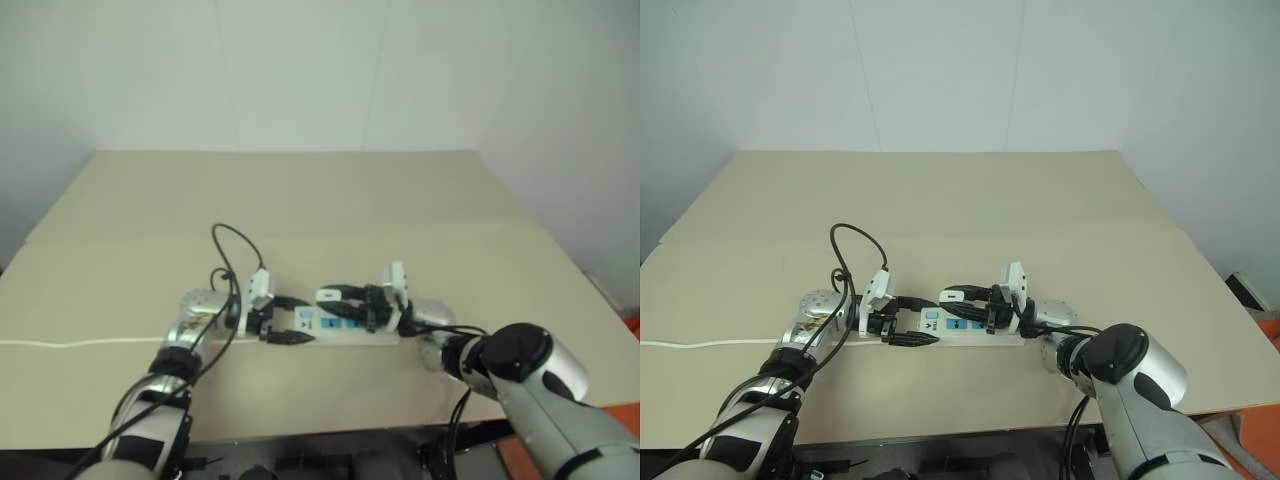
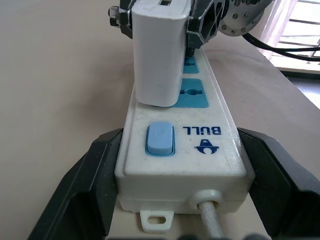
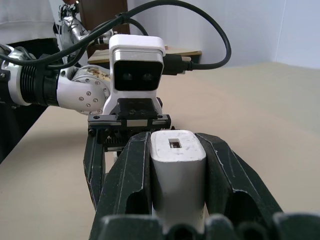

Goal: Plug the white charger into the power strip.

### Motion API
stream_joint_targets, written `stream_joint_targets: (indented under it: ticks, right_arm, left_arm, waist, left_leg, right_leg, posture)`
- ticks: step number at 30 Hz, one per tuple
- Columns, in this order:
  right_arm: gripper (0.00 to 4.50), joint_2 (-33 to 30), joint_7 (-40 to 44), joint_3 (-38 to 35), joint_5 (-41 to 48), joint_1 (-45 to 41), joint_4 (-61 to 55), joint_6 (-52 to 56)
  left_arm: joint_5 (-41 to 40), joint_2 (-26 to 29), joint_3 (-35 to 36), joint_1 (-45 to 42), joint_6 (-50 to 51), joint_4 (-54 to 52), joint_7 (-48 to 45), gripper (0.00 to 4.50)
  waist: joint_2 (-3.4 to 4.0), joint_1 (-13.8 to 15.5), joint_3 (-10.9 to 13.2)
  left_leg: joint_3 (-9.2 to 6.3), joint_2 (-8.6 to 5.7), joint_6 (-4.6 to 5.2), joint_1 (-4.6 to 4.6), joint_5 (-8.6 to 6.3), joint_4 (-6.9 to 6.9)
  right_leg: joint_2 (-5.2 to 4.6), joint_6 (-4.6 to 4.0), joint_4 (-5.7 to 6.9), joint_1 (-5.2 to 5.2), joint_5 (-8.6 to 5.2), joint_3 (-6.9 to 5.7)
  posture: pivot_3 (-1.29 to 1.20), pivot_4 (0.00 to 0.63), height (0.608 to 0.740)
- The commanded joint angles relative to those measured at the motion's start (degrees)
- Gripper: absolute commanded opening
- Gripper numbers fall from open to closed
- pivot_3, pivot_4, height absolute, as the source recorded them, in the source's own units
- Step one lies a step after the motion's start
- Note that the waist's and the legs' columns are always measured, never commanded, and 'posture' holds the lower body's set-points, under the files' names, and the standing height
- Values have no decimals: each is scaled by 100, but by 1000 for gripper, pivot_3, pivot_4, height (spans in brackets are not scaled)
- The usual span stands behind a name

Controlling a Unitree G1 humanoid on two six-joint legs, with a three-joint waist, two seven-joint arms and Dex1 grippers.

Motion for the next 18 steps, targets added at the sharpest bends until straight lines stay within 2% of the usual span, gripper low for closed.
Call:
stream_joint_targets:
  ticks: [1, 8, 14, 18]
  right_arm:
    - [2158, -33, 72, 240, -131, 356, 152, 128]
    - [4485, -88, 114, 192, -77, 308, 152, 277]
    - [4485, -153, 233, 138, -1, 166, 152, 540]
    - [4485, -314, 481, -31, -117, 122, 152, 20]
  left_arm:
    - [-136, 14, 85, -124, -29, -254, -62, 3256]
    - [-131, 15, 82, -117, -12, -274, -61, 3256]
    - [-135, 5, 82, -104, 6, -293, -47, 3256]
    - [-131, -1, 85, -96, 10, -295, -41, 3256]
  waist:
    - [-9, 10, -6]
    - [-12, 27, -9]
    - [-12, 37, -9]
    - [-11, 59, -8]
  left_leg:
    - [0, 0, 0, -1, 0, 0]
    - [-1, 2, 0, 1, 0, -4]
    - [-1, 5, 0, 2, 0, -5]
    - [-1, 4, 0, -2, 0, -9]
  right_leg:
    - [0, 0, -1, 0, 0, 0]
    - [2, 0, -3, 0, 0, 0]
    - [4, -1, -4, 0, 0, 0]
    - [4, -1, -6, -4, 0, 0]
  posture:
    - [0, 150, 740]
    - [0, 150, 740]
    - [0, 150, 740]
    - [0, 150, 740]
